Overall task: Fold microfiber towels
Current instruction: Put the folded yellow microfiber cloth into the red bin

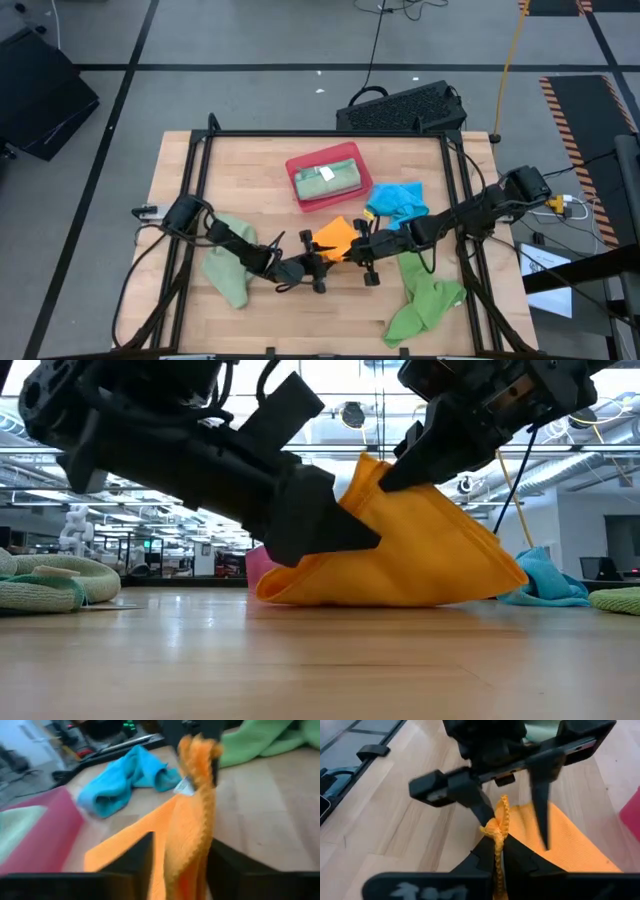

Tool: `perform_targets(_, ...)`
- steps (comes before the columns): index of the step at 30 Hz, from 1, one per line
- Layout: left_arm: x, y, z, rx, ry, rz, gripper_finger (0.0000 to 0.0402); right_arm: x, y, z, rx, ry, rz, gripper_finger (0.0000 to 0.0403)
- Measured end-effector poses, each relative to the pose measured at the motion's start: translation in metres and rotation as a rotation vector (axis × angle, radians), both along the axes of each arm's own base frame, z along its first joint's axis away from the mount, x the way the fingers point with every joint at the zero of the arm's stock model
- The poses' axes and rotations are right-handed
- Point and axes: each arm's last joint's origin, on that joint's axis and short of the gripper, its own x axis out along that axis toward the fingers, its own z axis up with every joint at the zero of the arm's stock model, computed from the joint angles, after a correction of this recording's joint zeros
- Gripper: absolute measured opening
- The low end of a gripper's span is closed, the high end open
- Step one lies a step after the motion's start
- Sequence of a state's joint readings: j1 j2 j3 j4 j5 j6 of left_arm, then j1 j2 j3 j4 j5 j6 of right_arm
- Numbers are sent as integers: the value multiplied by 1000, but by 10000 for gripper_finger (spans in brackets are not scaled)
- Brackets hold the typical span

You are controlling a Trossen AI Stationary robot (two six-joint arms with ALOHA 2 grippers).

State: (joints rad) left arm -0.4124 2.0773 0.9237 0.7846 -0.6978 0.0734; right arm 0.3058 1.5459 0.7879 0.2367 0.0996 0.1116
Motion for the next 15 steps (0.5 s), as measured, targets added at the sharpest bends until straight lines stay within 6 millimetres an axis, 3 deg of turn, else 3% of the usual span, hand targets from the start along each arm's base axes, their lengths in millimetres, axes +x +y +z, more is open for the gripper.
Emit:
perform_targets(4, 4, 5, -1, -64, 14, -98, 24, -3, 1, -3, -59, 29, -10, 32)
perform_targets(12, 13, 27, -4, -245, 47, -184, 7, -15, 19, -9, -255, 74, 32, 149)
perform_targets(15, 14, 31, -4, -273, 58, -232, 12, -19, 21, -11, -315, 85, 21, 174)
